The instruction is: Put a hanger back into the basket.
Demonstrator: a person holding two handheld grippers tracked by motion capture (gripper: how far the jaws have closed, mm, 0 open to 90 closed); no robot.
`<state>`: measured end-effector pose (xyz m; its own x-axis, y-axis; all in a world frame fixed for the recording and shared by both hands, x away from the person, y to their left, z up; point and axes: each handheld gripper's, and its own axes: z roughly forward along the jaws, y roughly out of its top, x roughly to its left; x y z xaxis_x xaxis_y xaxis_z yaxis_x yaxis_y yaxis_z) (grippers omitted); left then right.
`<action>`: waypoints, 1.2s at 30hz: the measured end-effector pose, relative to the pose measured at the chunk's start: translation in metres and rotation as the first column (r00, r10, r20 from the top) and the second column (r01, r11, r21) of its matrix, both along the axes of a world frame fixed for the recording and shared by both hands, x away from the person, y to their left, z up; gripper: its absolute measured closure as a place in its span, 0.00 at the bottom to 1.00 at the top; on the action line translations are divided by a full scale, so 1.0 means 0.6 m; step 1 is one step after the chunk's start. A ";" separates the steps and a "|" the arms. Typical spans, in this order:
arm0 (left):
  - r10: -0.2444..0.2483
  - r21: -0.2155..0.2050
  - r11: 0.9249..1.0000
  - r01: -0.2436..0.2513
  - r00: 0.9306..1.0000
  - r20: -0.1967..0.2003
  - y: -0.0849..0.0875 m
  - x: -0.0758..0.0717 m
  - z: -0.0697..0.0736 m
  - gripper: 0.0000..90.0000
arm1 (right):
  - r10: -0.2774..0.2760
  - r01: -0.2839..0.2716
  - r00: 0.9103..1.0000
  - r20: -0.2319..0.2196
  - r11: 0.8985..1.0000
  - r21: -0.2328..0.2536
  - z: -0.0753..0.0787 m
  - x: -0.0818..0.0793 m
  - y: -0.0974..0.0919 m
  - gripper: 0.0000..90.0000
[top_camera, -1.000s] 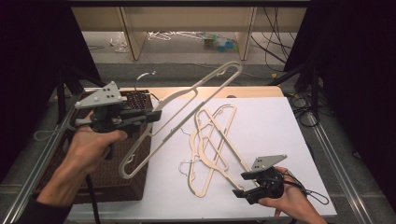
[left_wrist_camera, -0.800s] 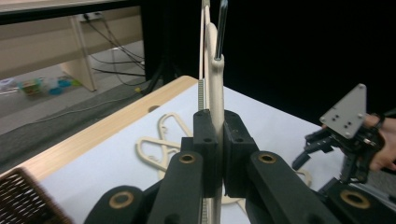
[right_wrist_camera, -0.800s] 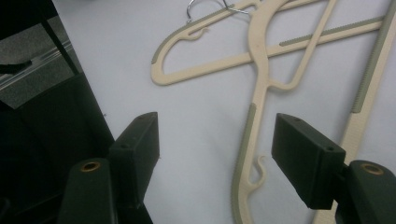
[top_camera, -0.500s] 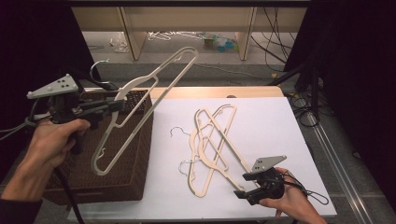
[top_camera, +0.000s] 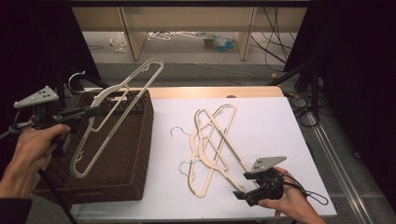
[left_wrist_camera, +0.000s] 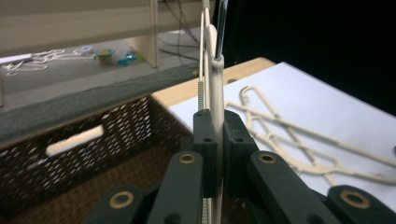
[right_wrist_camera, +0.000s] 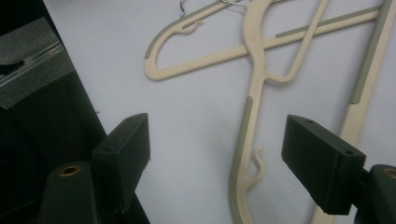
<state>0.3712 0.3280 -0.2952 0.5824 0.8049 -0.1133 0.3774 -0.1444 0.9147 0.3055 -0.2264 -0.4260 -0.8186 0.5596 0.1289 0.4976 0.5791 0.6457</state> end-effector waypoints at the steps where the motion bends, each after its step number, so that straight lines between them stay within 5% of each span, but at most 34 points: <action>1: 0.007 0.008 1.000 -0.007 1.000 -0.005 0.005 0.001 -0.005 0.95 | -0.004 0.004 1.000 0.000 1.000 0.000 0.001 0.000 -0.001 0.27; 13: 0.044 0.064 0.997 -0.042 0.999 -0.029 0.049 -0.005 -0.038 0.95 | -0.020 0.020 1.000 0.014 1.000 0.012 -0.004 0.002 -0.002 0.26; 20: 0.061 0.085 0.995 -0.054 0.995 -0.083 0.064 -0.006 -0.071 0.95 | -0.012 0.012 1.000 0.001 1.000 0.002 -0.003 0.002 -0.003 0.26; 26: 0.079 0.080 0.994 -0.069 0.987 -0.137 0.068 -0.003 -0.098 0.95 | -0.016 0.016 0.999 -0.032 1.000 -0.001 -0.005 0.000 -0.002 0.27; 31: 0.092 0.079 0.994 -0.081 0.984 -0.153 0.070 0.000 -0.112 0.95 | -0.014 0.014 0.999 -0.030 1.000 -0.001 -0.004 0.000 -0.002 0.26; 36: 0.108 0.085 0.992 -0.092 0.973 -0.203 0.063 0.009 -0.135 0.95 | -0.004 0.004 1.000 -0.015 1.000 -0.003 -0.009 0.002 0.000 0.27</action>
<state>0.3766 0.3661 -0.3764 0.4689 0.8686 -0.1601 0.5729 -0.1612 0.8036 0.3067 -0.2266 -0.4312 -0.8142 0.5635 0.1399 0.5098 0.5786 0.6367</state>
